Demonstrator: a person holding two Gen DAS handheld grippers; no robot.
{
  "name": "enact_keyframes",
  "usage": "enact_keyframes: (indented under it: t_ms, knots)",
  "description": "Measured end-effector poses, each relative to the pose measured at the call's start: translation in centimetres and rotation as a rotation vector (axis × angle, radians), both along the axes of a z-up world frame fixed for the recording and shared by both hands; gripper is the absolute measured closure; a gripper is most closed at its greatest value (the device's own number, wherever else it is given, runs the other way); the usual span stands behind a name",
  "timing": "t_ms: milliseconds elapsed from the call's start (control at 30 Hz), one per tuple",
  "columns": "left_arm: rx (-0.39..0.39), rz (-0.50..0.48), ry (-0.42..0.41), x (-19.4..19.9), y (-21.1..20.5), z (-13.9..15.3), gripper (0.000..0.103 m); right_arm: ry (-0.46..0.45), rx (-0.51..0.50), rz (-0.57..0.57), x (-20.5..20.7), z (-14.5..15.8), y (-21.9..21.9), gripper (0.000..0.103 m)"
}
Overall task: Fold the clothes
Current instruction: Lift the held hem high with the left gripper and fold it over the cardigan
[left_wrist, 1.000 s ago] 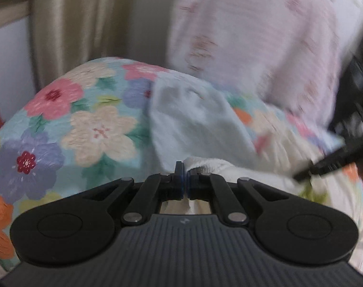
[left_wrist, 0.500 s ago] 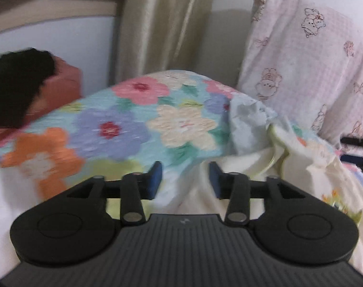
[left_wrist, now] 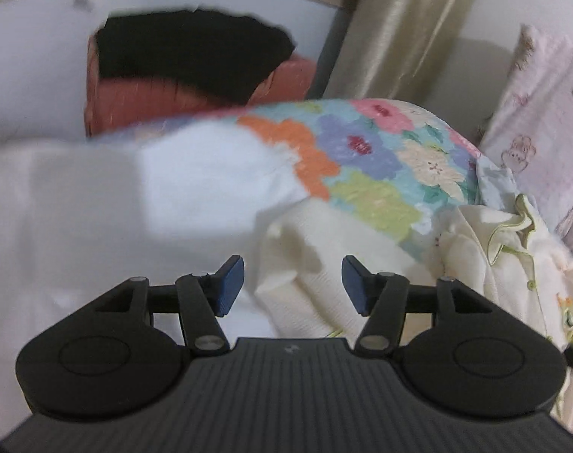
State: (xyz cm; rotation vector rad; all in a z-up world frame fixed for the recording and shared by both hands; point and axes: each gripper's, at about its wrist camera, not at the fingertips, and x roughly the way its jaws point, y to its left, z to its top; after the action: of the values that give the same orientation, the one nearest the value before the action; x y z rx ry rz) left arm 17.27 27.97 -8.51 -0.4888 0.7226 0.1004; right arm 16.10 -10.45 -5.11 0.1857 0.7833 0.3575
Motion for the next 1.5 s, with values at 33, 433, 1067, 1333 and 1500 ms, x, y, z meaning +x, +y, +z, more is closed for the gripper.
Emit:
enact_keyframes:
  t_ms: [33, 433, 1067, 1333, 1500]
  knots:
    - [-0.046, -0.004, -0.003, 0.0, 0.7, -0.7, 0.046, -0.005, -0.002, 0.003, -0.8, -0.5, 0.6, 0.031]
    - [0.027, -0.186, 0.012, 1.9, -2.4, -2.6, 0.051, -0.032, -0.189, 0.108, -4.2, -6.2, 7.4, 0.031]
    - [-0.413, 0.129, -0.323, -5.2, 10.1, 2.5, 0.098, -0.015, -0.17, 0.053, -6.0, -6.1, 7.0, 0.031]
    - [-0.569, 0.33, -0.304, -5.0, 12.7, -0.4, 0.098, -0.081, -0.299, 0.14, -6.9, -5.9, 11.9, 0.031]
    - [-0.421, 0.387, -0.285, -6.4, 14.5, 0.8, 0.099, -0.139, -0.343, 0.183, -6.3, -5.3, 14.2, 0.031]
